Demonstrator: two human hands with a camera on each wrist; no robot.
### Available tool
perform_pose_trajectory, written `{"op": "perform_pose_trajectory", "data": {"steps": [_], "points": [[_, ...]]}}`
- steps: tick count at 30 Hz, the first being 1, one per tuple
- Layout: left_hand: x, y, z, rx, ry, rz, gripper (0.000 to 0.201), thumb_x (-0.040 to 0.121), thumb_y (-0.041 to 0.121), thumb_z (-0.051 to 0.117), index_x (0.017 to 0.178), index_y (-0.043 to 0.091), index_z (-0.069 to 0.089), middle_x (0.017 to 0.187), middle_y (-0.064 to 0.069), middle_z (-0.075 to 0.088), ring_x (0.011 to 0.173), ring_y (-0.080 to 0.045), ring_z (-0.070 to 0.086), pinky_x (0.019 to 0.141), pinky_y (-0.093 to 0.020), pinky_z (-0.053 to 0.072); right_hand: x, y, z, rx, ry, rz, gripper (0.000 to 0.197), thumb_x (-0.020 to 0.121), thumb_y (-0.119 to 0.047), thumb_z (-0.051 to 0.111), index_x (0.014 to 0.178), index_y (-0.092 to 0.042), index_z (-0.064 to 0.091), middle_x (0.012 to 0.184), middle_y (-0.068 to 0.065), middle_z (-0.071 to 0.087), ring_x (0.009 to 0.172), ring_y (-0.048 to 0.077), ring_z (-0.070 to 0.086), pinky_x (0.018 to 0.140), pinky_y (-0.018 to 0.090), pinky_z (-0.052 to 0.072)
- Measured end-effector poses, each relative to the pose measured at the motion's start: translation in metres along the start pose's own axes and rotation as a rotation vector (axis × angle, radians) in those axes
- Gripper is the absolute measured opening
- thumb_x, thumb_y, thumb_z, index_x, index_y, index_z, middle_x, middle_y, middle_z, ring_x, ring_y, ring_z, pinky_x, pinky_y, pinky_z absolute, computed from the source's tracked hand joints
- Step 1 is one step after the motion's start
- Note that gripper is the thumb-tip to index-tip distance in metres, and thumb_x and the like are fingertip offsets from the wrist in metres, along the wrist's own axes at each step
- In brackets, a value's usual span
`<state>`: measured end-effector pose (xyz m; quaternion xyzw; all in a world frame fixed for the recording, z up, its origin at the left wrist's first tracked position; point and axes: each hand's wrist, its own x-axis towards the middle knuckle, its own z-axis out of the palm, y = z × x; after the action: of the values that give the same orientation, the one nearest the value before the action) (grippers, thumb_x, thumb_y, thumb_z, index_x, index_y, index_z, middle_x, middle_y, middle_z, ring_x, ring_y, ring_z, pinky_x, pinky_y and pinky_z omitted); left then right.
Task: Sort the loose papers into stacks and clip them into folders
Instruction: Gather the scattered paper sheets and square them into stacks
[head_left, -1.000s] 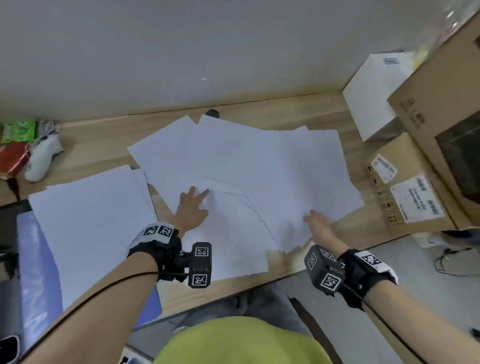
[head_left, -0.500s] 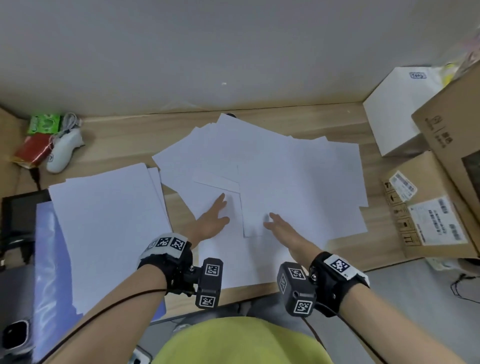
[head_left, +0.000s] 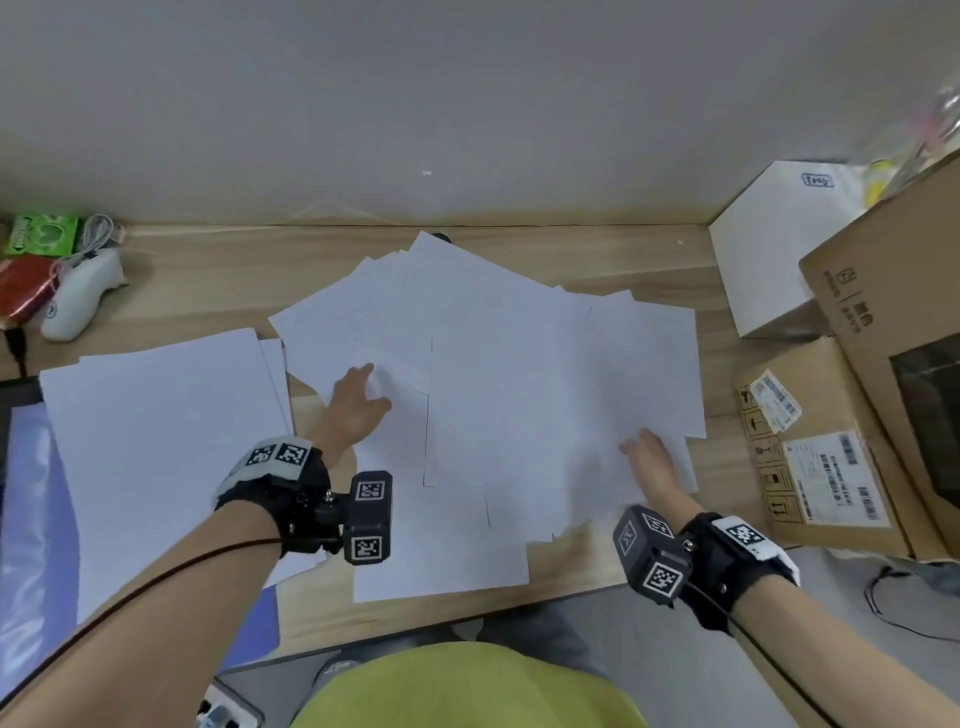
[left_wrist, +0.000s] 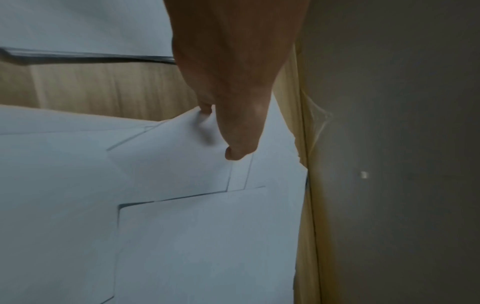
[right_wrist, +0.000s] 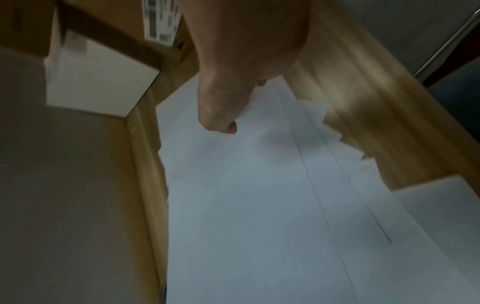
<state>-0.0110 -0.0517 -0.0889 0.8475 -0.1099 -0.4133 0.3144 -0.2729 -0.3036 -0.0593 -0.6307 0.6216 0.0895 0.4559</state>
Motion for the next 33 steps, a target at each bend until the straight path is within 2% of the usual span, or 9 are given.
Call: {"op": "perform_pose_trajectory", "data": {"steps": [2, 7, 10, 13, 16, 21, 24, 29, 33], "points": [[0.0, 0.0, 0.014, 0.099, -0.009, -0.03, 0.067, 0.097, 0.018, 0.052, 0.153, 0.013, 0.016, 0.162, -0.007, -0.006, 0.149, -0.024, -0.009, 0.119, -0.045, 0.011, 0.007, 0.008, 0.0, -0.109, 0.015, 0.018, 0.051, 0.095, -0.013, 0.049, 0.141, 0.002, 0.036, 0.148, 0.018, 0.035, 0.135, 0.032, 0.035, 0.106, 0.035, 0.03], [-0.01, 0.031, 0.058, -0.036, 0.008, -0.113, 0.069, 0.096, 0.019, 0.05, 0.153, 0.012, 0.013, 0.162, -0.001, -0.005, 0.149, -0.018, -0.008, 0.121, -0.039, 0.007, 0.01, -0.008, 0.03, -0.134, -0.031, -0.096, 0.048, 0.094, -0.02, 0.049, 0.141, -0.014, 0.044, 0.151, 0.01, 0.031, 0.137, 0.029, 0.031, 0.113, 0.036, 0.027], [-0.009, 0.041, 0.06, -0.107, 0.064, -0.144, 0.069, 0.095, 0.021, 0.052, 0.153, 0.013, 0.016, 0.16, -0.006, 0.013, 0.146, -0.023, 0.016, 0.117, -0.037, 0.02, 0.017, -0.022, 0.033, -0.095, -0.075, -0.113, 0.047, 0.094, -0.021, 0.049, 0.141, -0.016, 0.043, 0.151, 0.01, 0.031, 0.136, 0.029, 0.034, 0.113, 0.039, 0.029], [0.0, 0.046, 0.044, -0.277, 0.097, -0.211, 0.072, 0.092, 0.022, 0.06, 0.151, 0.016, 0.02, 0.151, -0.011, 0.033, 0.134, -0.027, 0.04, 0.111, -0.039, 0.035, 0.03, -0.026, 0.02, 0.033, -0.087, -0.064, 0.048, 0.096, -0.018, 0.047, 0.143, -0.014, 0.039, 0.149, 0.009, 0.031, 0.133, 0.027, 0.038, 0.099, 0.028, 0.034], [0.002, 0.05, 0.035, -0.349, 0.041, -0.221, 0.056, 0.091, 0.013, 0.064, 0.141, 0.01, 0.039, 0.138, -0.013, 0.05, 0.11, -0.023, 0.055, 0.092, -0.031, 0.045, 0.041, -0.027, 0.008, 0.109, -0.079, -0.011, 0.048, 0.096, -0.015, 0.047, 0.143, -0.012, 0.037, 0.146, 0.009, 0.033, 0.127, 0.026, 0.042, 0.093, 0.031, 0.039], [0.007, 0.059, 0.029, -0.313, 0.044, -0.114, 0.042, 0.095, 0.019, 0.057, 0.136, 0.013, 0.05, 0.133, -0.002, 0.057, 0.119, -0.022, 0.055, 0.101, -0.033, 0.044, 0.057, -0.029, 0.0, 0.182, -0.111, 0.033, 0.045, 0.094, -0.015, 0.048, 0.139, -0.012, 0.041, 0.121, 0.004, 0.046, 0.103, 0.019, 0.047, 0.079, 0.03, 0.04], [0.019, 0.065, 0.018, -0.339, 0.119, -0.106, 0.046, 0.096, 0.024, 0.055, 0.141, 0.013, 0.046, 0.137, -0.003, 0.054, 0.122, -0.025, 0.053, 0.105, -0.041, 0.043, 0.067, -0.041, -0.007, 0.204, -0.093, -0.004, 0.045, 0.095, -0.014, 0.048, 0.139, -0.012, 0.04, 0.135, 0.008, 0.045, 0.108, 0.017, 0.044, 0.087, 0.029, 0.039], [0.041, 0.076, 0.004, -0.319, 0.207, -0.099, 0.035, 0.094, 0.009, 0.051, 0.128, 0.011, 0.055, 0.122, -0.005, 0.06, 0.11, -0.027, 0.058, 0.089, -0.032, 0.046, 0.084, -0.074, -0.013, 0.213, -0.132, -0.026, 0.051, 0.096, -0.016, 0.049, 0.145, -0.015, 0.032, 0.15, 0.008, 0.033, 0.131, 0.022, 0.039, 0.104, 0.034, 0.034], [0.051, 0.081, 0.007, -0.323, 0.208, -0.137, 0.052, 0.094, 0.014, 0.057, 0.143, 0.014, 0.041, 0.143, -0.004, 0.045, 0.128, -0.021, 0.045, 0.096, -0.029, 0.038, 0.091, -0.092, -0.005, 0.255, -0.179, -0.001, 0.056, 0.095, -0.017, 0.051, 0.146, -0.013, 0.03, 0.142, 0.007, 0.039, 0.127, 0.023, 0.043, 0.098, 0.034, 0.041]]}}
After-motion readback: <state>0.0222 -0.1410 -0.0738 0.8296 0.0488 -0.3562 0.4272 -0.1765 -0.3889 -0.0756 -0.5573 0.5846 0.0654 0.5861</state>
